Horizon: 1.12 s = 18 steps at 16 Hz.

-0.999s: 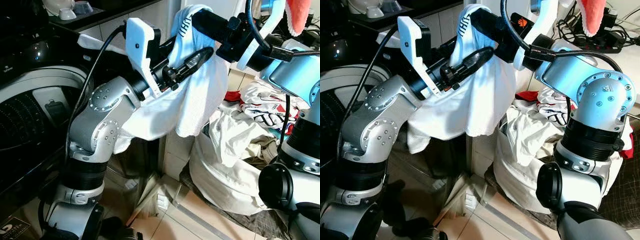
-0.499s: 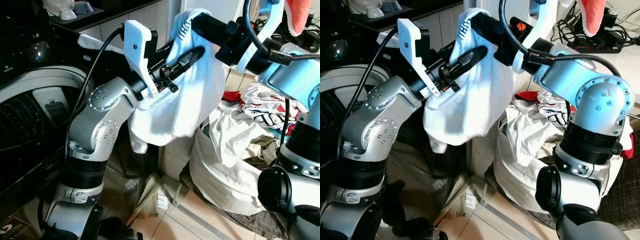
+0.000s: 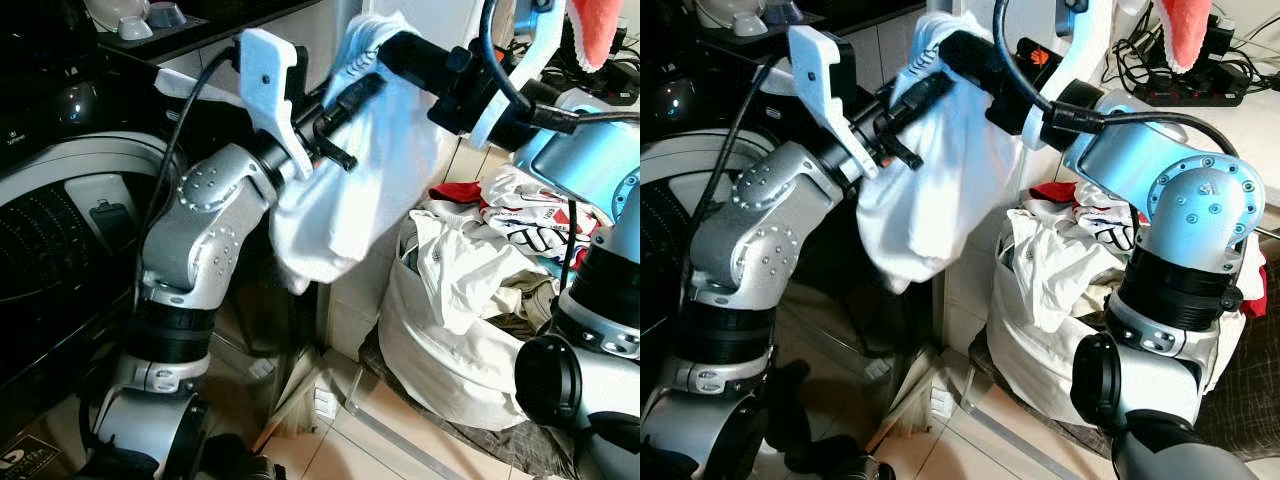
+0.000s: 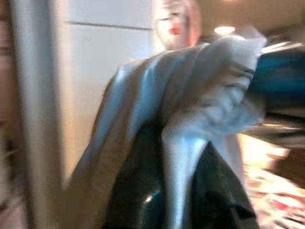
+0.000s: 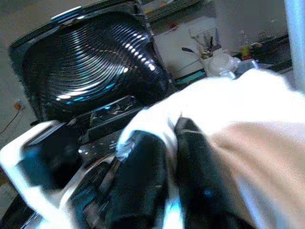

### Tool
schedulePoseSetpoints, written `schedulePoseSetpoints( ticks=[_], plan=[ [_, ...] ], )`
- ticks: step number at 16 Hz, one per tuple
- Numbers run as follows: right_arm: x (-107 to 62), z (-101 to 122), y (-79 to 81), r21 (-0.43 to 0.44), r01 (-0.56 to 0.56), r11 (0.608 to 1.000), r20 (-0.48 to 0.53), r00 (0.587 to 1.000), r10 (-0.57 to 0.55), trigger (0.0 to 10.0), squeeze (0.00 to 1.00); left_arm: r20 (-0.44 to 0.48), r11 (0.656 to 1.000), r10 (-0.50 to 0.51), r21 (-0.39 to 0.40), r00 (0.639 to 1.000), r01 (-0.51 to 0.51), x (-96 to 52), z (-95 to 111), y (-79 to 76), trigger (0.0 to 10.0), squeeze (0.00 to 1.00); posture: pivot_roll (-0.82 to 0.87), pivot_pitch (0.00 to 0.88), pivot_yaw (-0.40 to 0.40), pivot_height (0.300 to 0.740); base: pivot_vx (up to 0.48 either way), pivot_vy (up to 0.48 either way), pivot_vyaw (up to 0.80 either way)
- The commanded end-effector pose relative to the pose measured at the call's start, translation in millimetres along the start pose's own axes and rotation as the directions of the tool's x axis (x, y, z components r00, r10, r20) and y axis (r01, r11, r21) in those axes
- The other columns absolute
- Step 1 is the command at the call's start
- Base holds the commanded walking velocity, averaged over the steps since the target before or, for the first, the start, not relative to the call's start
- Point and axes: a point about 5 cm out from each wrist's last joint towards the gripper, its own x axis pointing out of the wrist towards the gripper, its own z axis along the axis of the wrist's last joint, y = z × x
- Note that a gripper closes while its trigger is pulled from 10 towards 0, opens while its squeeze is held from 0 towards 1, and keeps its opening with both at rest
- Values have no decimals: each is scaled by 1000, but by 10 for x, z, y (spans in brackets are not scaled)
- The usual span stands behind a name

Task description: Clothes washing

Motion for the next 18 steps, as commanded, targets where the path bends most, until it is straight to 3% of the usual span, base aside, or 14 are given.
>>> schedulePoseSetpoints(
  ticks=[1, 3, 4, 5, 6, 7, 8, 10, 11, 12, 15, 16, 17, 18],
  plan=[
    [-21, 18, 81, -30, -40, 999, -2, 999, 40, 10000, 1000, 11, 996, 86, 32, 996, -86, -20, 65, 149, 0, 0, -13, 0, 4, 740, 0, 0, 0],
    [-38, 6, 73, -54, -30, 998, -14, 999, 30, 10000, 1000, 5, 985, 146, 91, 989, -146, -17, 104, 281, 0, 0, -10, 0, 1, 740, 0, 0, 0],
    [-61, 13, 56, -108, -1, 994, -15, 1000, 0, 10000, 1000, -16, 926, 297, 249, 955, -284, -19, 168, 548, 0, 0, -9, 0, 0, 740, 0, 0, 0],
    [-73, 13, 43, -126, 14, 992, -17, 1000, -16, 10000, 788, -10, 871, 383, 338, 924, -357, -27, 225, 694, 0, 0, -9, 0, 0, 740, 0, 0, 0],
    [-90, -14, 19, -164, 37, 986, -34, 999, -43, 10000, 0, 45, 686, 562, 532, 826, -496, -68, 395, 1006, 0, 0, -5, 0, 1, 740, 0, 0, 0],
    [-95, -73, 21, -183, 40, 982, -56, 997, -52, 10000, 0, 163, 462, 675, 667, 720, -584, -115, 630, 1245, 0, 0, -8, 0, 5, 740, 0, 0, 0],
    [-90, -149, 50, -201, 28, 979, -86, 995, -46, 10000, 0, 243, 335, 714, 705, 657, -625, -128, 803, 1358, 0, 0, -13, 0, 13, 740, 0, 0, 0],
    [-72, -363, 118, -253, -3, 967, -164, 986, -40, 10000, 0, 239, 196, 791, 773, 563, -603, -140, 784, 1534, 0, 0, -21, 0, 23, 740, 0, 0, 0],
    [-70, -490, 118, -277, 4, 961, -203, 977, -63, 10000, 0, 230, 126, 819, 822, 526, -555, -193, 670, 1605, 1529, 0, -30, 0, 31, 740, 0, 0, 0],
    [-80, -622, 120, -306, 10, 952, -247, 965, -89, 10000, 0, 194, 90, 843, 869, 501, -487, -260, 522, 1664, 10000, 0, -32, 0, 32, 740, 0, 0, 0],
    [-109, -821, 178, -301, -30, 953, -318, 945, -71, 10000, 0, 33, 178, 890, 893, 455, -413, -408, 143, 1723, 10000, 0, -31, 0, 28, 740, 0, 0, 0],
    [-127, -934, 254, -266, -89, 960, -360, 933, -13, 10000, 0, -121, 291, 900, 882, 418, -371, -538, -156, 1733, 10000, 59, -35, 0, 30, 740, 0, 0, 0],
    [-129, -965, 276, -268, -104, 958, -370, 929, -3, 10000, 0, -154, 311, 904, 878, 399, -364, -576, -216, 1738, 10000, 1000, -39, 0, 32, 740, 0, 0, 0],
    [-131, -975, 293, -270, -114, 956, -372, 928, 6, 10000, 0, -174, 329, 902, 869, 394, -369, -578, -221, 1742, 10000, 1000, -39, 0, 32, 740, 0, 0, 0]
  ],
)
